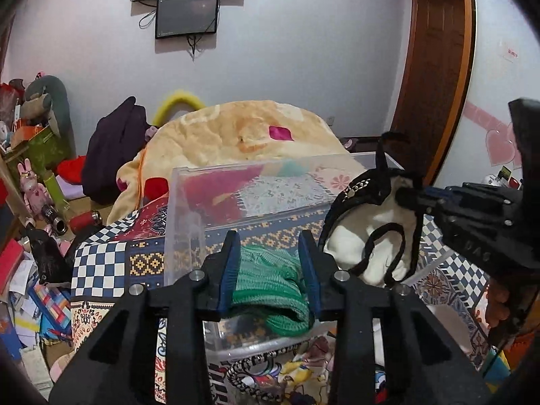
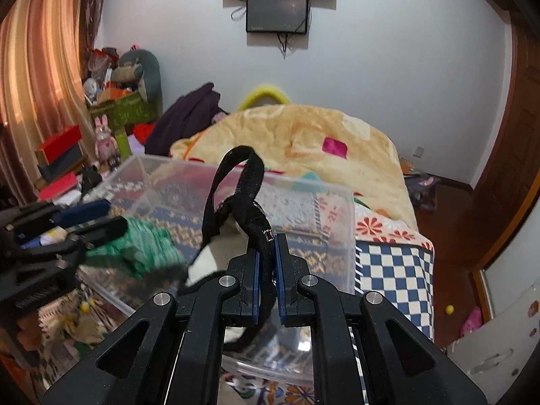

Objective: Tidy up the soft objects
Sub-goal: 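Lift the glove and bag into the clear box and open both tools, then grasp the yellow sponge with the left tool while the right grasps the red cloth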

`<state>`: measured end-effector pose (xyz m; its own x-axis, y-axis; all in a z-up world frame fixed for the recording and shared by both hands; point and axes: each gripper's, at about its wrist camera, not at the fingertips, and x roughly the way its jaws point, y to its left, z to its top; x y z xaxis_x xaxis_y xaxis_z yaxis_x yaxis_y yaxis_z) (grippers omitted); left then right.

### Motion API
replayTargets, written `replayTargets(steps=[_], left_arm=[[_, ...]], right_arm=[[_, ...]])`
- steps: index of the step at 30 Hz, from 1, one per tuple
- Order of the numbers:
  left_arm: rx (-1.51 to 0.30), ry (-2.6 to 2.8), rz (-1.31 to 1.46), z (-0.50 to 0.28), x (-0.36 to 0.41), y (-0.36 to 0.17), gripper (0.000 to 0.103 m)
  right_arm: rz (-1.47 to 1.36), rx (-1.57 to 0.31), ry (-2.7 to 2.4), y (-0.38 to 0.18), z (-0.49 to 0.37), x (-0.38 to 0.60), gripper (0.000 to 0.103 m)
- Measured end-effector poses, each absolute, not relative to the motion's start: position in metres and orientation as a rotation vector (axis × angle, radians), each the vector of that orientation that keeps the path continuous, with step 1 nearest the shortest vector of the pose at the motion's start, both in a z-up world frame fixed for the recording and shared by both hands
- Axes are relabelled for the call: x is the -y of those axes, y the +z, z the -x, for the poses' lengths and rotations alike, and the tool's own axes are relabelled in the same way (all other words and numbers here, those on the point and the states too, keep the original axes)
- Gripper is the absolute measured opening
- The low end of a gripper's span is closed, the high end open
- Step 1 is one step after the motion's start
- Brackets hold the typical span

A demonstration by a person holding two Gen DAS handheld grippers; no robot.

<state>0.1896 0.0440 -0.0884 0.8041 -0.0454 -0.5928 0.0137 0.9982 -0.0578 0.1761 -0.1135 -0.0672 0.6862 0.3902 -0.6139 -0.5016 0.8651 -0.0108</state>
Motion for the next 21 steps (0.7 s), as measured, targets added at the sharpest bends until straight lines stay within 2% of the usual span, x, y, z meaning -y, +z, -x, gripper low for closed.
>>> replayTargets(steps=[2, 4, 6, 11, 14, 16, 18, 21], left_arm=[[-0.630, -0.032, 0.050, -0.185, -0.043, -0.086, 0.040], [-0.617, -0.035, 0.048, -0.179, -0.041, -0.083, 0.044], [-0.598, -0.033, 0.038, -0.171, -0.039, -0.079, 0.045], [-0.547, -0.035, 0.027, -0.145, -0.032, -0.065, 0.057], [-0.518, -0.038, 0.013, -0.128, -0.029, -0.058, 0.062], [-0.504, -0.040, 0.017, -0.117, -0.027, -0.056, 0.070], [-0.501, -0.042, 0.027, -0.104, -0.027, -0.056, 0.073], [-0.509, -0.047, 0.032, -0.091, -0.026, -0.062, 0.075]], right_arm=[[0.189, -0.657, 0.500, -0.067, -0.176, 0.116, 0.013], [0.188, -0.657, 0.504, -0.065, -0.174, 0.119, 0.025], [0.191, -0.627, 0.500, -0.058, -0.166, 0.122, 0.042], [0.191, -0.555, 0.511, -0.043, -0.143, 0.133, 0.050], [0.182, -0.511, 0.530, -0.035, -0.124, 0.141, 0.060], [0.172, -0.479, 0.546, -0.032, -0.109, 0.148, 0.066], [0.152, -0.463, 0.558, -0.031, -0.099, 0.152, 0.072], [0.130, -0.467, 0.584, -0.035, -0.085, 0.158, 0.072]])
